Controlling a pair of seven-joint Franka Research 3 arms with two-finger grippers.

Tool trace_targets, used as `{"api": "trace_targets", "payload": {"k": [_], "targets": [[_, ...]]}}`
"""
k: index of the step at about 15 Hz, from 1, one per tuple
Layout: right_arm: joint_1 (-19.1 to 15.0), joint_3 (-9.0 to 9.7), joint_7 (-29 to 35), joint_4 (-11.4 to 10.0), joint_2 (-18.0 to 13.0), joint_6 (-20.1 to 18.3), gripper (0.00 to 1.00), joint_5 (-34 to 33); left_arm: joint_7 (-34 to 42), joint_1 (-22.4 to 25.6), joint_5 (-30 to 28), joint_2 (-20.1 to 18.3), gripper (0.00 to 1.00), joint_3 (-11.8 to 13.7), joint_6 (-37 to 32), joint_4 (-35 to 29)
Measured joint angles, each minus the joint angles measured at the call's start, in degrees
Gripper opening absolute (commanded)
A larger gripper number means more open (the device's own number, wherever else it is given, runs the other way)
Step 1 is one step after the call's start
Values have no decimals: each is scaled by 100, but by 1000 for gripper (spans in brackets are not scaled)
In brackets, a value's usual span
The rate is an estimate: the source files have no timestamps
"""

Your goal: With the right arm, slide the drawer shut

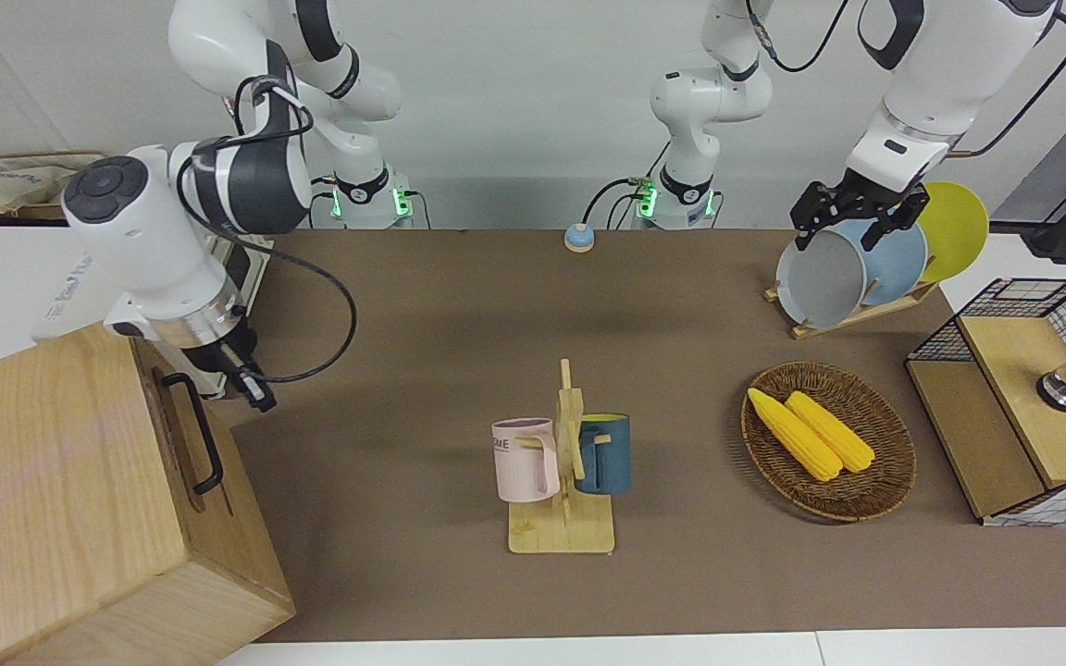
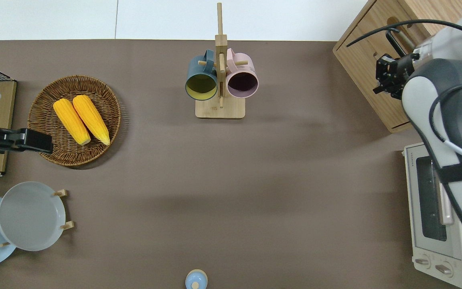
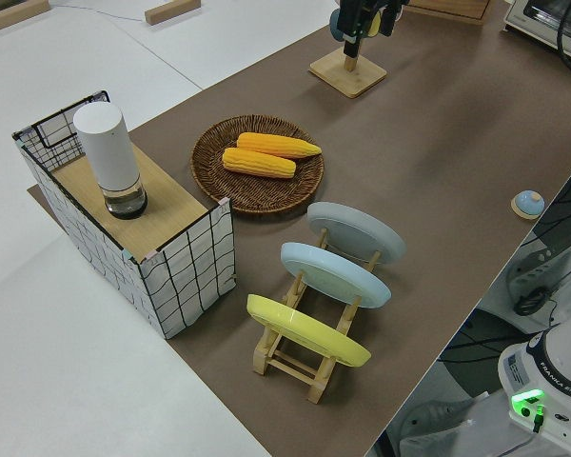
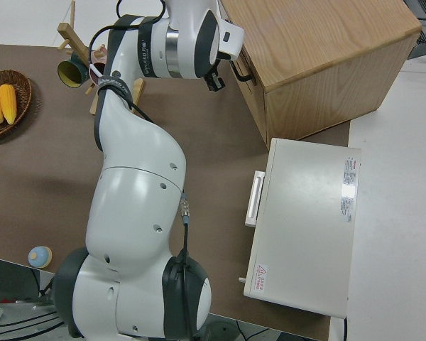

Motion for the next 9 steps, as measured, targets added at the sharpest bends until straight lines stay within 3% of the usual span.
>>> {"api": "trace_targets", "payload": {"k": [2, 4, 9], "targets": [[365, 8, -289, -6, -303, -513, 0, -106, 0, 0, 0, 0, 993, 0, 0, 0], [557, 12, -630, -93, -611, -774, 0, -157, 0, 0, 0, 0, 993, 0, 0, 0], [676, 10, -1842, -789, -1621, -1044, 0, -156, 0, 0, 0, 0, 993, 0, 0, 0]]}}
